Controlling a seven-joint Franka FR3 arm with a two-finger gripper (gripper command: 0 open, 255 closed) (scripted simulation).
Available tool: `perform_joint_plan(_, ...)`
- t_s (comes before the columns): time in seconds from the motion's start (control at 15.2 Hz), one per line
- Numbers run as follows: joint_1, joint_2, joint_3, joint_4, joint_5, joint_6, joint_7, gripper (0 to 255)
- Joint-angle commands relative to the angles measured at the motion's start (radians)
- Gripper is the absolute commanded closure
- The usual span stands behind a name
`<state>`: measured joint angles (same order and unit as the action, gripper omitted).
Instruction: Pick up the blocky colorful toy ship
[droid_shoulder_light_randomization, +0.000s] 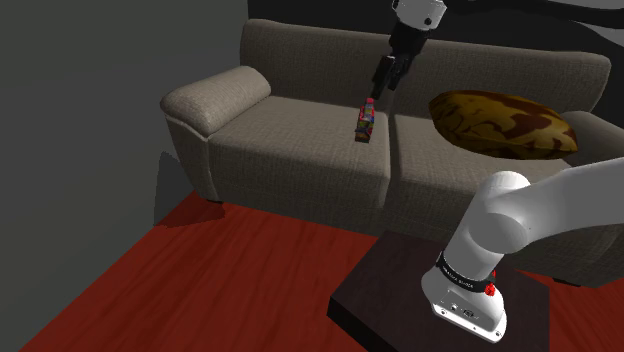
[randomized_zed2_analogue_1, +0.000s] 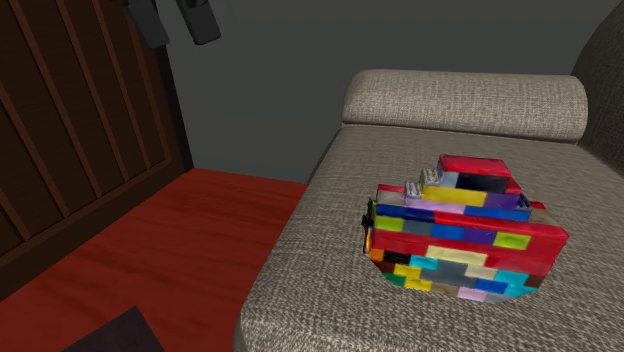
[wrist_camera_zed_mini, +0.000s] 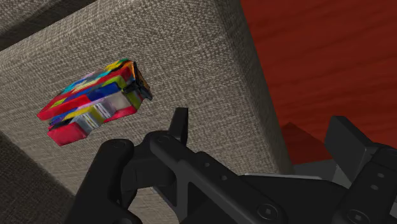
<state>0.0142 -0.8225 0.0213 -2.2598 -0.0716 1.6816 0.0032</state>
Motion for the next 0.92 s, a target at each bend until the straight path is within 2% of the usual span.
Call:
perform_joint_plan(0.0,0.0,0.0,0.0,0.0,0.0,0.0,0.0,0)
perform_joint_plan(0.86,-0.162,0.419,-0.118,0.131,0.021,0.11,0.214,0)
